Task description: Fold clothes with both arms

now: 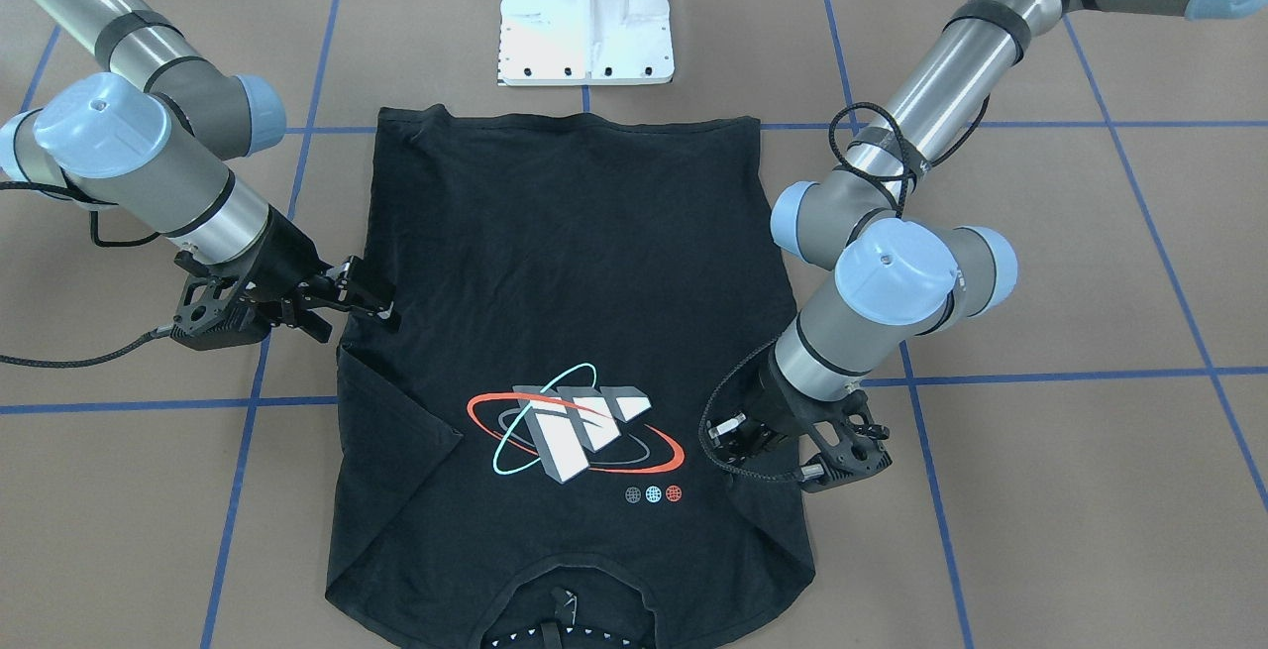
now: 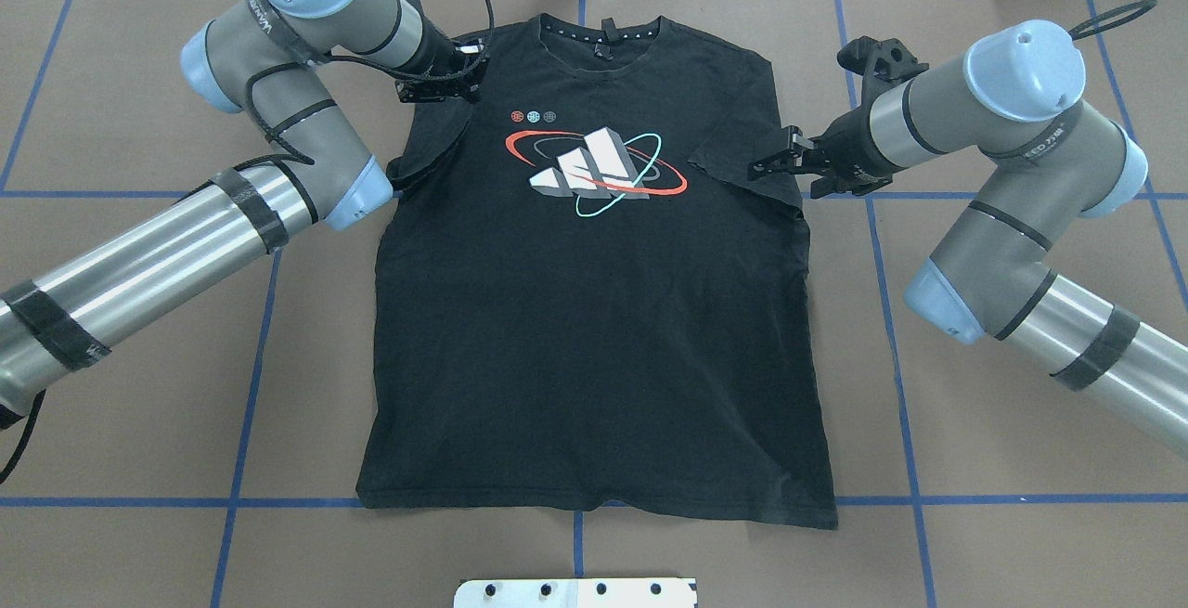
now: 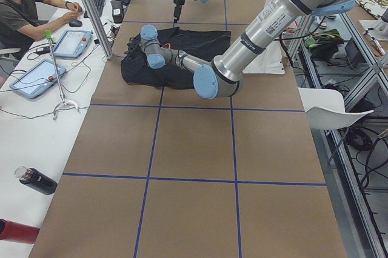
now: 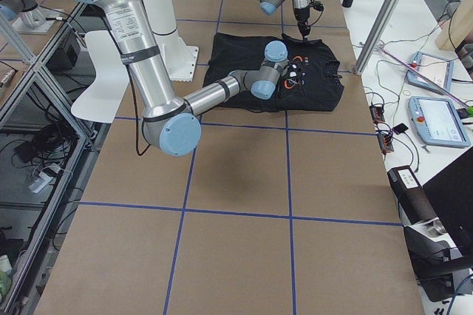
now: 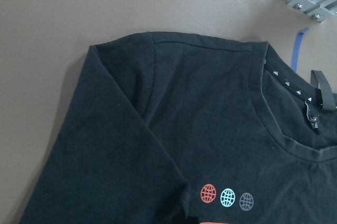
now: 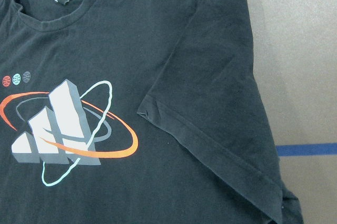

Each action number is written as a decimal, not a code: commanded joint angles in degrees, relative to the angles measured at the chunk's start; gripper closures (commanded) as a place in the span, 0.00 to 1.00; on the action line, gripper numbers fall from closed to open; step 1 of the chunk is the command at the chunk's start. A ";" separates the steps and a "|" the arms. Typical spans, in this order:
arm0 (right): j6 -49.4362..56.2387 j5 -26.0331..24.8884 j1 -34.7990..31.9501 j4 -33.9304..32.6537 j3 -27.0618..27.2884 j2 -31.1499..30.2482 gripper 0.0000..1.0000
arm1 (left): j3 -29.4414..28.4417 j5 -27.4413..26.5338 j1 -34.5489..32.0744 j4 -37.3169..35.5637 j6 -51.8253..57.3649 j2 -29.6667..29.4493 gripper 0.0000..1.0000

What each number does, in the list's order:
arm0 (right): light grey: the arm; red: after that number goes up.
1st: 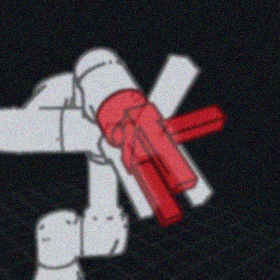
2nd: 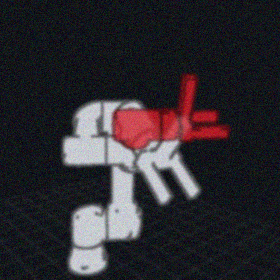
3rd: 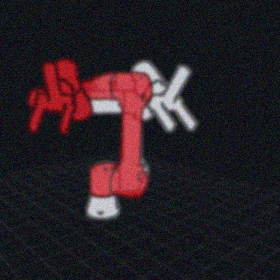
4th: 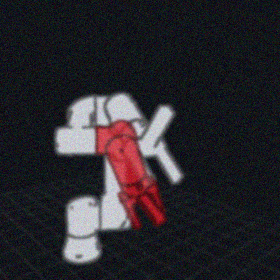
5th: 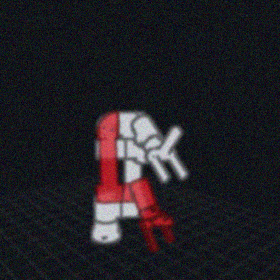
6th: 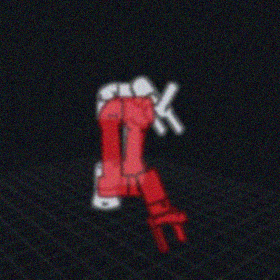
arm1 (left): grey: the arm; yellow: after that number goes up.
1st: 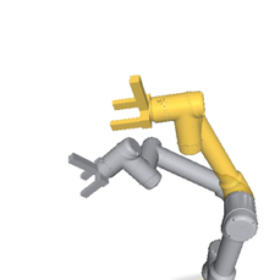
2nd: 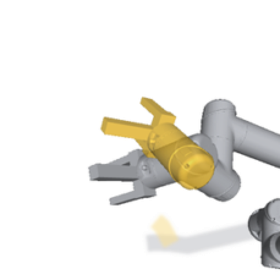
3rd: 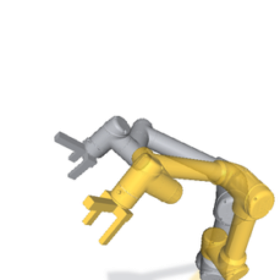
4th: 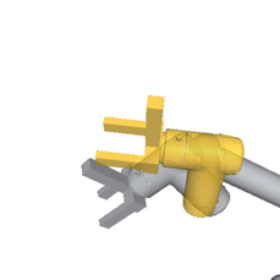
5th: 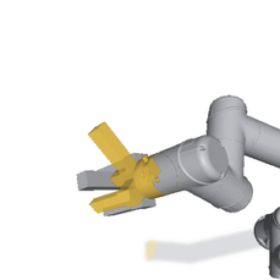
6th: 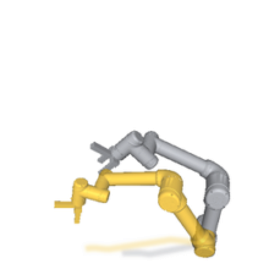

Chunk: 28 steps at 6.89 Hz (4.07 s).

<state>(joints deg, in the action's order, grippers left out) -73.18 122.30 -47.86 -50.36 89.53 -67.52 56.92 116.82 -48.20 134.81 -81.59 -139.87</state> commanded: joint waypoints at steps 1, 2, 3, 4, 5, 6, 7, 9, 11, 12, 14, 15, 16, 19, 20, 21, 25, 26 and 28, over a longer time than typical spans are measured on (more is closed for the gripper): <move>-0.12 -0.13 0.13 0.00 -0.41 0.19 0.00 | -0.23 -0.18 0.13 0.10 -0.06 -0.41 0.36; -0.64 0.04 0.05 -0.09 0.20 0.02 0.00 | 0.72 -0.10 0.13 0.10 -1.97 -0.49 0.23; -5.87 -0.04 -0.04 -0.09 1.25 -0.16 0.00 | 4.04 0.16 0.21 -0.42 -2.95 -0.15 0.23; -11.75 -0.13 0.22 -0.09 2.91 -0.94 0.00 | 7.81 0.52 0.47 -0.60 -3.92 1.51 0.20; -17.55 -0.57 1.96 -0.09 7.28 -4.17 0.00 | 13.60 0.61 0.56 -0.69 -4.62 4.83 0.19; -24.48 -4.49 5.89 -0.18 13.33 -8.90 0.00 | 18.96 1.04 1.09 -1.56 -4.72 8.09 0.19; -29.60 -11.84 12.02 -0.26 19.83 -14.69 0.00 | 20.15 1.31 1.09 -2.70 -4.63 8.64 0.19; -37.42 -19.87 22.40 -0.26 25.59 -23.50 0.00 | 20.07 1.31 1.09 -2.80 -4.63 8.73 0.19; -44.30 -35.38 35.75 -0.35 28.32 -28.69 0.01 | 19.98 1.31 1.01 -2.88 -4.63 8.82 0.19; -45.20 -41.99 41.39 -3.31 29.89 -29.85 0.02 | 19.98 1.31 1.00 -2.88 -4.63 8.82 0.19; -50.27 -45.21 45.30 -6.85 30.17 -30.04 0.04 | 19.98 1.31 1.00 -2.88 -4.63 8.82 0.19; -51.70 -45.31 45.74 -8.51 30.17 -30.04 0.06 | 19.98 1.31 1.00 -2.88 -4.63 8.82 0.19; -52.41 -45.22 46.01 -9.22 30.17 -30.04 0.07 | 19.98 1.31 1.00 -2.88 -4.63 8.82 0.19; -53.81 -45.04 46.62 -10.01 30.70 -30.04 0.11 | 20.07 1.31 1.09 -2.88 -4.63 9.61 0.18; -54.25 -45.04 46.89 -10.46 30.70 -30.04 0.12 | 20.07 1.31 1.09 -2.80 -4.63 9.61 0.18; -54.26 -45.04 47.07 -10.46 30.70 -30.04 0.13 | 19.98 1.22 1.09 -2.80 -4.63 9.61 0.17; -55.05 -45.04 47.33 -10.55 30.70 -30.04 0.33 | 19.89 1.31 1.09 -2.45 -4.54 10.05 0.17; -55.14 -45.04 47.33 -10.55 30.79 -30.04 0.65 | 19.89 1.31 1.01 -2.53 -4.54 10.05 0.17; -55.05 -45.04 47.59 -11.16 31.31 -30.04 1.00 | 19.81 1.31 1.09 -2.53 -4.54 10.05 0.17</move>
<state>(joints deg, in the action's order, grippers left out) -128.25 77.26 -0.45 -61.33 120.44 -97.53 76.79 118.12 -47.14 132.28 -86.14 -129.82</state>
